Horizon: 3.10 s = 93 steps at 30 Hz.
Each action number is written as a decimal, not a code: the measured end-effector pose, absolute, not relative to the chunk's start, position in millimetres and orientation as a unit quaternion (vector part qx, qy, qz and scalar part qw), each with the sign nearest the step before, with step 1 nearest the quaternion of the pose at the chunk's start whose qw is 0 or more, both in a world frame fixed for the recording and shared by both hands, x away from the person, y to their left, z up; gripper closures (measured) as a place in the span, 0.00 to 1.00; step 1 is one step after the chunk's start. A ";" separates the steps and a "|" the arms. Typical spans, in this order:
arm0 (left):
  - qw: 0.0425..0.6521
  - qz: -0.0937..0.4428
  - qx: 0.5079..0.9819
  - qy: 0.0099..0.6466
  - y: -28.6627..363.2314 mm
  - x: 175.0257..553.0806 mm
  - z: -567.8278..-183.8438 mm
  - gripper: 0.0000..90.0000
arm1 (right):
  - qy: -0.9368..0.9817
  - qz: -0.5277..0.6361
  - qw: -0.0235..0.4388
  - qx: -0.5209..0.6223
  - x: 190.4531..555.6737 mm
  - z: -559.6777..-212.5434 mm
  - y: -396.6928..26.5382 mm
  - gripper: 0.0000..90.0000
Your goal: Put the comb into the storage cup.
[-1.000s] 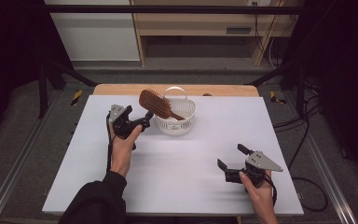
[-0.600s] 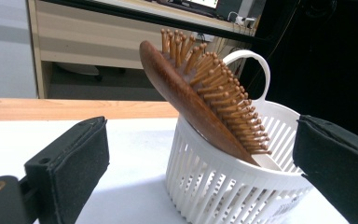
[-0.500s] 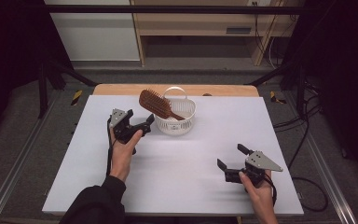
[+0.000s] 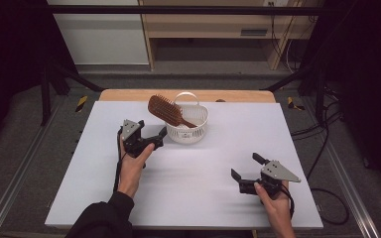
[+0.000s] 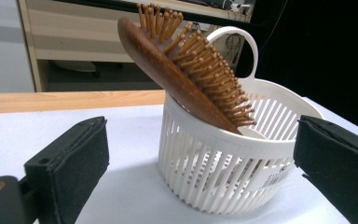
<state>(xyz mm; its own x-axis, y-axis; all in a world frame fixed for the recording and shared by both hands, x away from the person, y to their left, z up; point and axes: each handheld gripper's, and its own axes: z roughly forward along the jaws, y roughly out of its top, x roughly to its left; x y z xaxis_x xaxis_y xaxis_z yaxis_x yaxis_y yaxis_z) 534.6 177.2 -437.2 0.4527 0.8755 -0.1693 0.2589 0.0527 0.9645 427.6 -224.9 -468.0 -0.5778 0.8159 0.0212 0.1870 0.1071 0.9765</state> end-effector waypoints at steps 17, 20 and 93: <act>0.570 0.249 0.643 0.447 178.0 522.2 -446.0 0.03 | 0.691 0.559 0.280 0.363 427.7 -468.3 -223.9 0.03; 0.575 0.238 0.640 0.451 178.6 519.5 -446.9 0.03 | 0.691 0.559 0.280 0.363 428.0 -468.5 -223.8 0.03; 0.564 0.321 0.621 0.439 285.2 444.1 -442.1 0.02 | 0.692 0.557 0.279 0.365 426.3 -469.3 -222.9 0.03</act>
<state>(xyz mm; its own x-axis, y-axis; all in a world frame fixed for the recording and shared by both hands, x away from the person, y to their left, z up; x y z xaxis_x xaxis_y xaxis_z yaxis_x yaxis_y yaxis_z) 444.1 285.2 -442.1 0.4085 0.9077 -0.0957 0.1821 0.0217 0.9830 426.3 -222.9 -469.3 -0.5788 0.8152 0.0202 0.1947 0.1140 0.9742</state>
